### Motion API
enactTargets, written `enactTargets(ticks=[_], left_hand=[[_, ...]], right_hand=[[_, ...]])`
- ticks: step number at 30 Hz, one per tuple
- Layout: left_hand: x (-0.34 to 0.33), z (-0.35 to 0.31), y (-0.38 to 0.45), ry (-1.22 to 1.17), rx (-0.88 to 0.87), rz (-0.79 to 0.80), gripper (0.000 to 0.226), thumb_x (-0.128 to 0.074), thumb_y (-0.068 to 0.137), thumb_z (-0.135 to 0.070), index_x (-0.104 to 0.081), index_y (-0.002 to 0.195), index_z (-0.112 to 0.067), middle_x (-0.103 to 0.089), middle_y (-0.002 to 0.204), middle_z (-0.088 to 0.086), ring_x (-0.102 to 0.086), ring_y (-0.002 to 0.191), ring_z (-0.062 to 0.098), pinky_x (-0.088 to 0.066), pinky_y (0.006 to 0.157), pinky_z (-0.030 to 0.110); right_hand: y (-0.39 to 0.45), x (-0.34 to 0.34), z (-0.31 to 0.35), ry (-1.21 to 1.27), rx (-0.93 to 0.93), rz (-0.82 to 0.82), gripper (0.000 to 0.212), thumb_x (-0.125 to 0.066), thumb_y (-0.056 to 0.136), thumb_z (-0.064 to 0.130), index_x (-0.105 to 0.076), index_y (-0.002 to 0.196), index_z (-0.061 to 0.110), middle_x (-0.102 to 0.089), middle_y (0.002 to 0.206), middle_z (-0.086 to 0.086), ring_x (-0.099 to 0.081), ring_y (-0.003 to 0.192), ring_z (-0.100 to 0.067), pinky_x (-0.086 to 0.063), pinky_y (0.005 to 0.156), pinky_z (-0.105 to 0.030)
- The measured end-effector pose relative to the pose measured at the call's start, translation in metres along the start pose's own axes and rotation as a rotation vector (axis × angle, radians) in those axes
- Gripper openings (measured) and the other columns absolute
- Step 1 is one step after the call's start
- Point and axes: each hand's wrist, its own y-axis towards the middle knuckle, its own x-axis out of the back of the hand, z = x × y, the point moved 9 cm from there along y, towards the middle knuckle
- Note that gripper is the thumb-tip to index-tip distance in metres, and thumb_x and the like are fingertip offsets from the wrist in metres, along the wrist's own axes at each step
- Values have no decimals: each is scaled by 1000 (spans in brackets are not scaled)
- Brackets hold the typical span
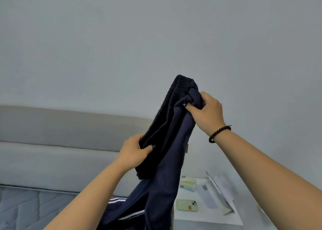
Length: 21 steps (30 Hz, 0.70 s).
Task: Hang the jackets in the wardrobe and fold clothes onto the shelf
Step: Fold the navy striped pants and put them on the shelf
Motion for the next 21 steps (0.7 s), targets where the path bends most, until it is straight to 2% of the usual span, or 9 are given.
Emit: enactTargets(ticks=[2,5,7,9,12,16,19,21], left_hand=[[-1,-17,12,-145,-38,-11,13,-71,83,-26,-67,96,-27,-72,86,-9,-69,79,7,-56,69,26],[-8,-48,26,-343,-93,-33,14,-75,81,-31,-65,90,-26,-69,76,-13,-64,66,-1,-49,54,15],[-20,-67,33,-453,-111,-47,17,-76,80,-34,-65,90,-27,-70,79,-15,-66,70,0,-50,58,14],[-38,-85,39,-508,-121,-33,18,-75,80,-36,-66,93,-28,-73,86,-11,-69,79,5,-53,65,20],[-71,-118,41,-523,-188,48,20,-74,82,-39,-67,96,-27,-73,90,-11,-70,83,6,-54,69,22],[-111,-154,29,-571,-246,142,21,-72,84,-39,-68,100,-27,-73,91,-16,-69,85,1,-52,71,20],[-135,-182,12,-570,-309,218,16,-69,86,-39,-70,98,-29,-73,91,-19,-69,85,-1,-51,71,18],[-150,-199,-2,-564,-339,266,13,-68,87,-40,-70,95,-29,-73,89,-17,-69,82,0,-51,66,15]], right_hand=[[9,29,1,-20,-2,-82,26,-71,79,18,-47,68,14,-47,59,7,-39,51,-2,-34,47,-9],[12,74,-2,-54,-29,-196,26,-68,77,18,-46,74,4,-44,63,5,-37,56,-9,-31,46,-13],[9,104,-10,-55,-87,-247,25,-69,76,18,-47,77,6,-46,67,6,-40,60,-11,-35,52,-17],[0,134,-21,-57,-165,-251,25,-72,75,18,-48,84,17,-54,78,9,-51,68,-9,-42,60,-22],[-24,178,-43,-108,-291,-210,49,-77,72,17,-45,108,27,-60,106,8,-61,92,-8,-50,73,-25],[-70,244,-61,-222,-421,-184,77,-88,62,25,-42,123,29,-56,123,4,-58,109,-13,-51,92,-34],[-107,289,-58,-323,-470,-181,74,-90,54,36,-50,117,33,-58,119,9,-58,108,-10,-49,92,-30],[-129,315,-54,-358,-505,-182,60,-89,54,41,-58,105,33,-63,109,13,-61,98,-5,-51,82,-24]])
